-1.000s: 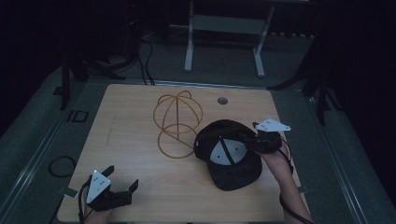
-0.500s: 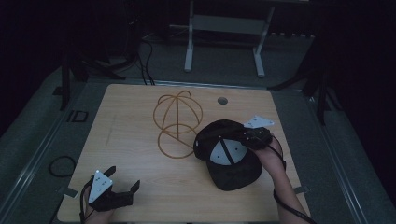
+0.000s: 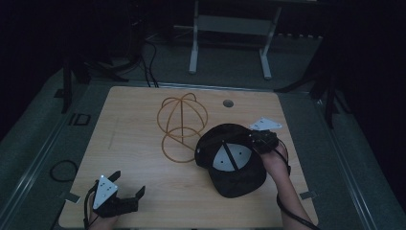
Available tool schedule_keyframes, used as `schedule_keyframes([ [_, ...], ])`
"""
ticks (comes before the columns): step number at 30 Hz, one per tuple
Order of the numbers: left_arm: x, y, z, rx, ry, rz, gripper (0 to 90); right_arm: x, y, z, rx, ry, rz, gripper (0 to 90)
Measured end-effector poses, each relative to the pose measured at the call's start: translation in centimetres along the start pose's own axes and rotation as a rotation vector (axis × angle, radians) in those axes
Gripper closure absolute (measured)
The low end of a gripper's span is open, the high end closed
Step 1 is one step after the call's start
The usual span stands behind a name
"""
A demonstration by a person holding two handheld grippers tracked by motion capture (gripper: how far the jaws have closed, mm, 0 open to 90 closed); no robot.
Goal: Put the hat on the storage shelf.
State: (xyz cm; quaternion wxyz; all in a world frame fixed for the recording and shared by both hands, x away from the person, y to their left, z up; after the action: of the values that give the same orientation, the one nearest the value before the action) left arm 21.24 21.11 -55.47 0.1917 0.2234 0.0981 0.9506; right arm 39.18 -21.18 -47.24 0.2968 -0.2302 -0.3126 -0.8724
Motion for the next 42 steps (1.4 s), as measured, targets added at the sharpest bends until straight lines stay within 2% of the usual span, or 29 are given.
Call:
schedule_keyframes([
  [5, -0.3, 0.6, -0.1, 0.005, -0.013, -0.033, 0.6, 1.1, -0.2, 0.8, -0.027, 0.048, 0.021, 88.3],
  [6, -0.4, 1.1, -0.2, -0.013, -0.022, -0.044, 0.6, 1.8, -0.4, 1.2, -0.037, 0.07, 0.027, 88.3],
  [7, -0.4, 1.1, -0.2, -0.013, -0.022, -0.044, 0.6, 1.8, -0.4, 1.2, -0.037, 0.07, 0.027, 88.3],
  [8, -0.5, 1.6, -0.2, -0.022, -0.03, -0.056, 0.6, 2.6, -0.4, 1.8, -0.044, 0.096, 0.031, 88.3],
  [9, -0.5, 1.6, -0.2, -0.022, -0.03, -0.056, 0.6, 2.6, -0.4, 1.8, -0.044, 0.096, 0.031, 88.3],
  [10, -0.5, 2.0, -0.1, -0.014, -0.031, -0.082, 0.6, 3.2, -0.5, 2.2, -0.049, 0.12, 0.04, 88.3],
  [13, -0.6, 2.5, 0.0, -0.011, -0.031, -0.098, 0.6, 4.2, -0.7, 3.0, -0.047, 0.145, 0.046, 88.3],
  [14, -0.7, 3.1, 0.2, -0.012, -0.033, -0.115, 0.6, 4.5, -0.8, 3.2, -0.039, 0.15, 0.043, 88.3],
  [17, -0.9, 3.8, 0.4, -0.026, -0.04, -0.121, 0.6, 5.1, -1.0, 3.7, -0.017, 0.156, 0.033, 88.3],
  [18, -1.2, 4.6, 0.5, -0.051, -0.055, -0.137, 0.6, 5.6, -1.3, 4.2, 0.001, 0.167, 0.022, 88.3],
  [19, -1.2, 4.6, 0.5, -0.051, -0.055, -0.137, 0.6, 5.6, -1.3, 4.2, 0.001, 0.167, 0.022, 88.3],
  [20, -1.6, 5.3, 0.5, -0.06, -0.076, -0.142, 0.6, 6.2, -1.5, 4.6, 0.013, 0.18, 0.016, 88.3],
  [23, -2.0, 6.0, 0.5, -0.05, -0.087, -0.157, 0.6, 6.6, -1.7, 4.9, 0.037, 0.181, -0.004, 88.3],
  [24, -2.4, 6.7, 0.6, -0.061, -0.102, -0.17, 0.6, 7.1, -1.9, 5.2, 0.045, 0.19, -0.015, 88.3],
  [26, -2.7, 7.2, 0.7, -0.072, -0.115, -0.169, 0.6, 7.7, -1.9, 5.5, 0.043, 0.201, -0.013, 88.3],
  [28, -3.2, 8.4, 1.3, -0.059, -0.111, -0.195, 0.6, 8.1, -2.0, 5.7, 0.047, 0.208, -0.014, 88.3],
  [29, -3.2, 8.4, 1.3, -0.059, -0.111, -0.195, 0.6, 8.1, -2.0, 5.7, 0.047, 0.208, -0.014, 88.3],
  [30, -3.6, 9.2, 1.7, -0.052, -0.107, -0.212, 0.6, 8.6, -2.1, 5.9, 0.054, 0.215, -0.021, 88.3],
  [31, -3.6, 9.2, 1.7, -0.052, -0.107, -0.212, 0.6, 8.8, -2.2, 6.0, 0.055, 0.218, -0.017, 88.3],
  [32, -4.0, 10.2, 2.1, -0.047, -0.103, -0.243, 0.6, 8.9, -2.3, 6.1, 0.057, 0.226, -0.013, 88.3],
  [33, -4.0, 10.2, 2.1, -0.047, -0.103, -0.243, 0.6, 8.9, -2.3, 6.1, 0.057, 0.226, -0.013, 88.3],
  [34, -4.5, 11.3, 2.4, -0.08, -0.11, -0.249, 0.6, 9.3, -2.6, 6.3, 0.061, 0.235, -0.009, 88.3],
  [35, -4.5, 11.3, 2.4, -0.08, -0.11, -0.249, 0.6, 9.3, -2.6, 6.3, 0.061, 0.235, -0.009, 88.3],
  [36, -4.7, 12.0, 2.6, -0.1, -0.105, -0.254, 0.7, 9.6, -3.1, 6.6, 0.072, 0.249, -0.002, 88.2],
  [37, -4.8, 12.3, 2.7, -0.1, -0.112, -0.262, 0.7, 9.6, -3.1, 6.6, 0.072, 0.249, -0.002, 88.2],
  [38, -5.4, 13.4, 2.9, -0.11, -0.119, -0.27, 0.7, 9.8, -3.5, 6.8, 0.075, 0.261, 0.007, 88.2],
  [39, -5.4, 13.4, 2.9, -0.11, -0.119, -0.27, 0.7, 9.8, -3.5, 6.8, 0.075, 0.261, 0.007, 88.2],
  [40, -6.0, 14.1, 3.1, -0.099, -0.125, -0.287, 0.7, 10.0, -3.8, 6.9, 0.086, 0.262, 0.012, 88.2],
  [42, -6.7, 14.6, 3.1, -0.093, -0.122, -0.283, 3.3, 10.1, -4.2, 7.0, 0.095, 0.265, 0.014, 88.2],
])
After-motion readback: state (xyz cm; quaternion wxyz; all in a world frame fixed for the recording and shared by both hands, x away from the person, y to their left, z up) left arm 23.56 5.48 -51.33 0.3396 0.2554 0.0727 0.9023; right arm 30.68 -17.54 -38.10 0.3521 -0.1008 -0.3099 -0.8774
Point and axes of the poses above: each handheld gripper's, and its own axes: x roughly backward along the jaws, z roughly out of its top, y roughly to its right, the point moved 3 cm from there along -x, roughly forward along the jaws, and after that the axes turned 15 degrees about x, right-handed, at the moved point
